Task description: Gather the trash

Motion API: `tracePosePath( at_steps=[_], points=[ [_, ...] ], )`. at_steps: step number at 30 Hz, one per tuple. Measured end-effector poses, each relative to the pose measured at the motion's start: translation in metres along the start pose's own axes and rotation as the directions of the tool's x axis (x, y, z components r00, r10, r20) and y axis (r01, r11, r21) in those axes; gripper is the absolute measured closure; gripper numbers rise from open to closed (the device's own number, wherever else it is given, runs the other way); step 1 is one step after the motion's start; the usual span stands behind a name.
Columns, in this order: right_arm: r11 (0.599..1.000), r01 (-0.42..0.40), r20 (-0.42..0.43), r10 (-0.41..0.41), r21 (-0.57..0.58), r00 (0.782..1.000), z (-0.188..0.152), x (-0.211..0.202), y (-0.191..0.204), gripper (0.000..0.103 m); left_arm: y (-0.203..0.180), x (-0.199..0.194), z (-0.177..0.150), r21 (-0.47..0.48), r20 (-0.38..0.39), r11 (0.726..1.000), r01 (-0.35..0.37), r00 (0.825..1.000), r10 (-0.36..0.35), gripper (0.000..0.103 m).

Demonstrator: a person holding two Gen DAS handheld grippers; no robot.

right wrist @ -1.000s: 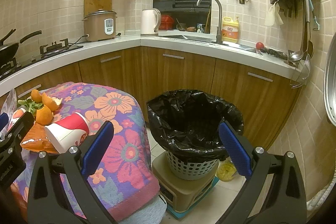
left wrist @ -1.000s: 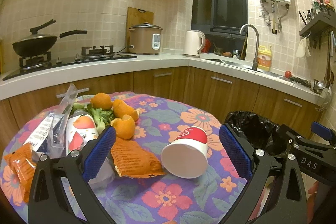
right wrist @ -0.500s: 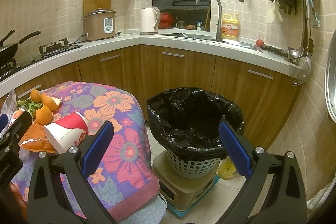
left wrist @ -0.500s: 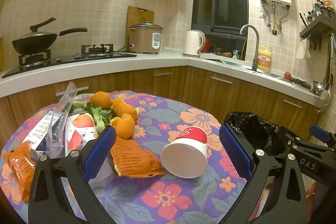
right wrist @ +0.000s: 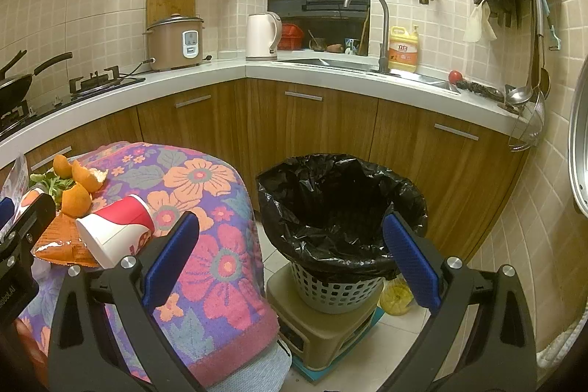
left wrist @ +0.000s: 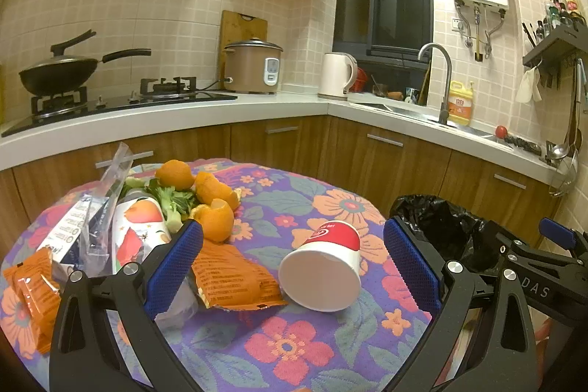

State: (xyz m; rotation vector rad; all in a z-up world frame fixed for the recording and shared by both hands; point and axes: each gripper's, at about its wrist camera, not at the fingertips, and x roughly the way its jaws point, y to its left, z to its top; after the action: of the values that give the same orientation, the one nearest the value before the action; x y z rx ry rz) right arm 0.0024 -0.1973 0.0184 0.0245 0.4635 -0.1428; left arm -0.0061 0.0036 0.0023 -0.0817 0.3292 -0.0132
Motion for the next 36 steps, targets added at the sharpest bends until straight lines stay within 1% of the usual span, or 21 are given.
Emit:
tracePosePath(
  at_steps=[8,13,16,20,23,25,27,29,30,31,33,35,36],
  points=[
    [1.0,0.0,0.002,0.0,0.002,1.0,0.001,0.0,0.002,0.007,0.0,0.0,0.0,-0.002,0.001,1.0,-0.003,1.0,0.003,0.008],
    [1.0,-0.017,0.008,0.017,-0.017,1.0,0.006,-0.003,0.011,0.007,0.01,-0.004,-0.001,-0.046,-0.022,0.999,0.01,1.0,-0.011,0.008],
    [0.997,-0.057,0.018,0.058,-0.042,0.998,0.007,-0.007,0.023,0.007,0.02,-0.01,-0.005,-0.042,-0.071,0.999,-0.014,0.997,0.011,0.008],
    [0.988,-0.141,0.003,0.141,-0.063,0.99,0.004,-0.009,0.039,0.007,0.044,-0.032,-0.006,-0.072,-0.09,0.997,-0.022,0.996,0.015,0.008],
    [0.979,-0.173,0.003,0.174,-0.109,0.985,0.0,-0.014,0.058,0.007,0.066,-0.052,-0.009,-0.099,-0.12,0.993,-0.067,0.991,0.055,0.008],
    [0.972,-0.193,-0.003,0.194,-0.132,0.981,-0.002,-0.017,0.067,0.007,0.087,-0.066,-0.013,-0.13,-0.141,0.982,-0.138,0.983,0.119,0.008],
    [0.965,-0.214,-0.017,0.214,-0.15,0.977,-0.004,-0.017,0.077,0.007,0.111,-0.08,-0.017,-0.167,-0.155,0.965,-0.203,0.972,0.178,0.008],
    [0.959,-0.235,-0.034,0.232,-0.161,0.972,-0.007,-0.016,0.087,0.007,0.138,-0.093,-0.022,-0.208,-0.173,0.94,-0.27,0.956,0.236,0.008],
    [0.955,-0.248,-0.045,0.244,-0.164,0.969,-0.009,-0.014,0.092,0.007,0.154,-0.098,-0.024,-0.229,-0.187,0.923,-0.309,0.945,0.269,0.008],
    [0.95,-0.264,-0.058,0.258,-0.165,0.964,-0.01,-0.012,0.096,0.007,0.165,-0.1,-0.024,-0.244,-0.2,0.913,-0.328,0.938,0.283,0.008],
    [0.939,-0.3,-0.083,0.289,-0.169,0.954,-0.011,-0.007,0.102,0.007,0.189,-0.101,-0.026,-0.291,-0.234,0.894,-0.341,0.932,0.279,0.008],
    [0.928,-0.325,-0.096,0.313,-0.18,0.945,-0.013,-0.003,0.109,0.007,0.216,-0.097,-0.028,-0.35,-0.264,0.879,-0.324,0.934,0.24,0.009],
    [0.927,-0.326,-0.1,0.312,-0.187,0.945,-0.013,-0.001,0.112,0.007,0.224,-0.095,-0.03,-0.37,-0.276,0.874,-0.314,0.936,0.22,0.009]
  ],
)
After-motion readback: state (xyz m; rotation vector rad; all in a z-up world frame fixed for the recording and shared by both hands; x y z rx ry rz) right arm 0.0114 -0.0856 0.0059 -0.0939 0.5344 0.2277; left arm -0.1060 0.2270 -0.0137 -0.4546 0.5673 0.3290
